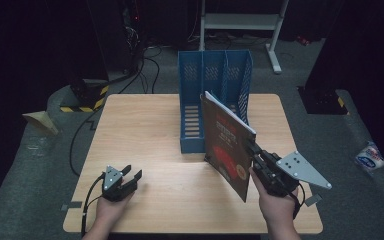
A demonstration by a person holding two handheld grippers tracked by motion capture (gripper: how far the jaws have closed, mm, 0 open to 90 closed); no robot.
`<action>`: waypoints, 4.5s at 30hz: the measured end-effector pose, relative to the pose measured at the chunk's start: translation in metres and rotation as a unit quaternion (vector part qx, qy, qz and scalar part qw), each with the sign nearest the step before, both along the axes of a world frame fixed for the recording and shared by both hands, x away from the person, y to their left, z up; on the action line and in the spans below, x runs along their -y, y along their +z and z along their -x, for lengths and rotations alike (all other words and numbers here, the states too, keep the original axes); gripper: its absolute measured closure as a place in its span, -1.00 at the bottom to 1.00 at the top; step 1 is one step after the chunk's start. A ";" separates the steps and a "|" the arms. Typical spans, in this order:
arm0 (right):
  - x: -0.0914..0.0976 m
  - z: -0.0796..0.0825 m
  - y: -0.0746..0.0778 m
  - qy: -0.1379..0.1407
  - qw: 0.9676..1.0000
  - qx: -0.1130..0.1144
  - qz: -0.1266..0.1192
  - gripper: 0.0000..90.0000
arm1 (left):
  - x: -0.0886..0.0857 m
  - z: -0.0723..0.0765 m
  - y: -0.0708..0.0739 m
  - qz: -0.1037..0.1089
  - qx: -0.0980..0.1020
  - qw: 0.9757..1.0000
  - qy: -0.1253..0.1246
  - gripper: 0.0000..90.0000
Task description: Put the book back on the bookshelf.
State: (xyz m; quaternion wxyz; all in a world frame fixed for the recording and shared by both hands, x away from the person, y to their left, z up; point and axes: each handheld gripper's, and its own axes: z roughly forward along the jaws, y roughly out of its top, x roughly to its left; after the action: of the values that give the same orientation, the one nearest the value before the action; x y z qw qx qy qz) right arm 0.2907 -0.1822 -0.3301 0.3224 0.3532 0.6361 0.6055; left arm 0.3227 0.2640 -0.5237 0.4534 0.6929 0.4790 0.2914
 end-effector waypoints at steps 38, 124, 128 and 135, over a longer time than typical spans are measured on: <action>0.029 -0.036 0.077 -0.100 0.992 0.066 -0.025 0.93 | 0.005 0.001 0.000 -0.020 0.003 1.000 -0.004 0.14; -0.005 -0.197 0.038 -0.150 0.987 -0.022 0.048 0.91 | 0.005 0.001 0.000 -0.030 -0.011 0.999 -0.029 0.21; -0.003 -0.199 0.042 -0.155 0.986 -0.045 0.050 0.91 | 0.005 0.001 0.000 -0.030 -0.012 0.999 -0.030 0.21; -0.006 -0.199 0.041 -0.156 0.985 -0.027 0.073 0.93 | 0.006 0.000 0.000 -0.031 -0.011 0.999 -0.029 0.21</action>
State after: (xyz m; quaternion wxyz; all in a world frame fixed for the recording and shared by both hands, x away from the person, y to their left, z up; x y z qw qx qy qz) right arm 0.4893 -0.1765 -0.2886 0.4205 0.4401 0.6245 0.4894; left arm 0.3222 0.2582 -0.5239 0.4349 0.7233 0.4546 0.2848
